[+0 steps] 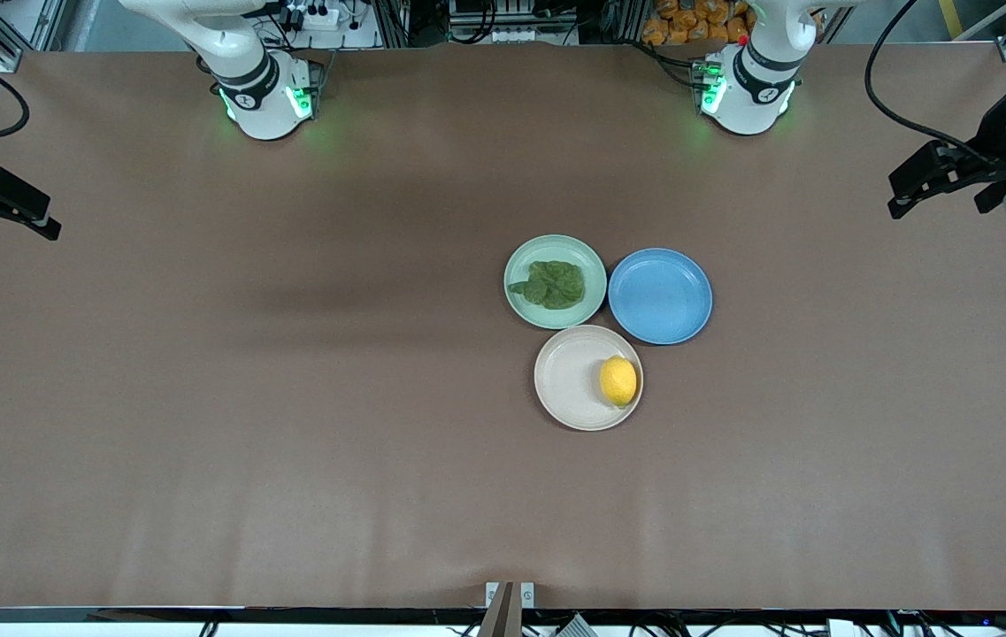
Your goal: Place lemon and lettuce in plates
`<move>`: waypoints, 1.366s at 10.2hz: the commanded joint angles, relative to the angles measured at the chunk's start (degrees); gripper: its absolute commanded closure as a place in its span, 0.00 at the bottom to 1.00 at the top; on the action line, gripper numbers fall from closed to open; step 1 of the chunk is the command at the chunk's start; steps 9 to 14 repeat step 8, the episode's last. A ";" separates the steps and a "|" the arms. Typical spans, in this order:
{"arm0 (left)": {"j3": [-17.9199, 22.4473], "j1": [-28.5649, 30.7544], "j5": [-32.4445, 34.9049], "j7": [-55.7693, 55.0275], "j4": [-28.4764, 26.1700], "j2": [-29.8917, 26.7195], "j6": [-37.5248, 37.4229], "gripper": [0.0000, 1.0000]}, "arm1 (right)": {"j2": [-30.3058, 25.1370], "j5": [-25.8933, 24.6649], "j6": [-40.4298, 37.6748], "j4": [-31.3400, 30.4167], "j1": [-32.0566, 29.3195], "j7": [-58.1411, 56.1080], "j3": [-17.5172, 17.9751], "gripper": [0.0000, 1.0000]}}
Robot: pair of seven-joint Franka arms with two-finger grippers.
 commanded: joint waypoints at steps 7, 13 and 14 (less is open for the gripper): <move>0.12 -0.56 0.61 1.19 1.22 0.17 0.28 0.00 | -0.41 1.13 0.66 -0.58 0.22 -0.54 -0.60 0.00; 0.12 -0.56 0.61 1.19 1.22 0.26 0.28 0.00 | -0.41 1.13 0.83 -0.58 0.31 -0.54 -0.60 0.00; 0.12 -0.56 0.61 1.19 1.22 0.26 0.28 0.00 | -0.41 1.13 0.83 -0.58 0.31 -0.54 -0.60 0.00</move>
